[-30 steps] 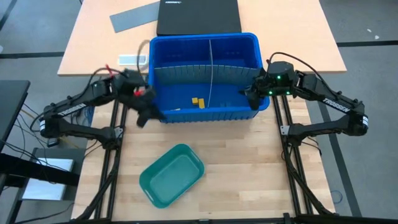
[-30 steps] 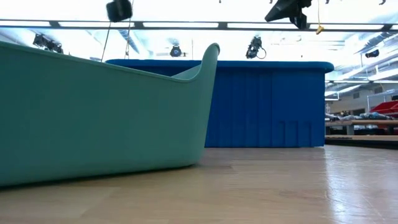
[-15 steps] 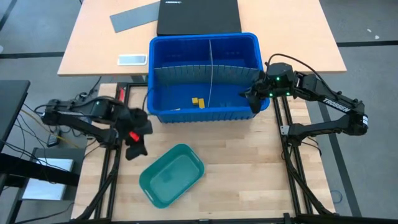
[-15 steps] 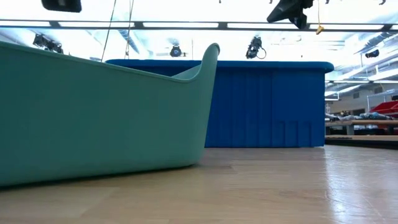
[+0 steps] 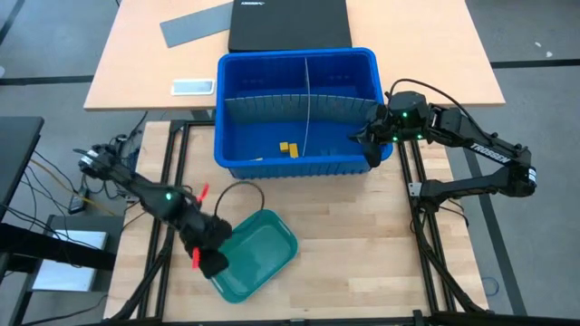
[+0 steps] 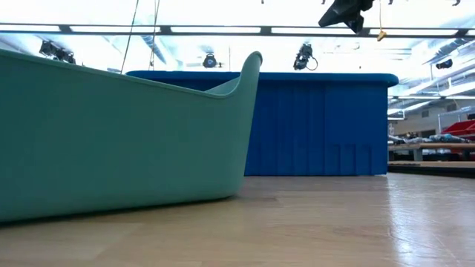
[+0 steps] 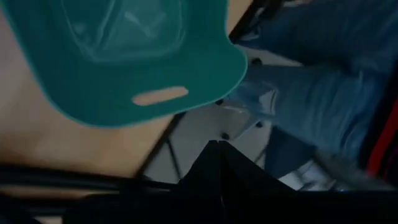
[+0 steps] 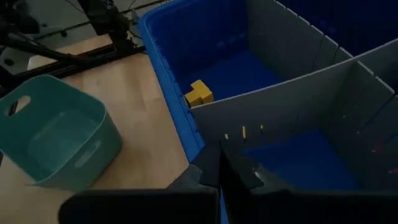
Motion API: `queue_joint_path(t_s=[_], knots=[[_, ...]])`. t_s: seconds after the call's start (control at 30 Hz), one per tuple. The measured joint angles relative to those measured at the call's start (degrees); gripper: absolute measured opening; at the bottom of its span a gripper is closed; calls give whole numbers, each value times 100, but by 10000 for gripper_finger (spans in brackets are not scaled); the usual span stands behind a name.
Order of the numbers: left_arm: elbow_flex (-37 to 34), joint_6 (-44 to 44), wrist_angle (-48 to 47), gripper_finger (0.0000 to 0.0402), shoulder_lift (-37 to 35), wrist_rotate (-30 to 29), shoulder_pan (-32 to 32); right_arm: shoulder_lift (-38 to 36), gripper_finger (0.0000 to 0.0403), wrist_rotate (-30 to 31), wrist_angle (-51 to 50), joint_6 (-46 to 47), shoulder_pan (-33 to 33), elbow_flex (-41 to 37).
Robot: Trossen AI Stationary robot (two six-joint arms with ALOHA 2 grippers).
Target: Sort Items/Unsort Items
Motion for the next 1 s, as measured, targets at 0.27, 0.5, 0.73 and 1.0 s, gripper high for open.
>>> queue_joint_path(t_s=[0.27, 0.5, 0.73, 1.0], knots=[[-3, -2756, 590, 0, 560, -97, -990, 0, 0, 0, 3, -431, 0, 2], [-246, -4131, 59, 0, 926, -141, -1384, 0, 0, -2, 7, -465, 0, 2], [-1042, -4726, -417, 0, 951, -1102, -1356, 0, 0, -2, 38, -465, 0, 2], [-1710, -3922, -183, 0, 947, -1970, -702, 0, 0, -2, 399, -460, 0, 4]])
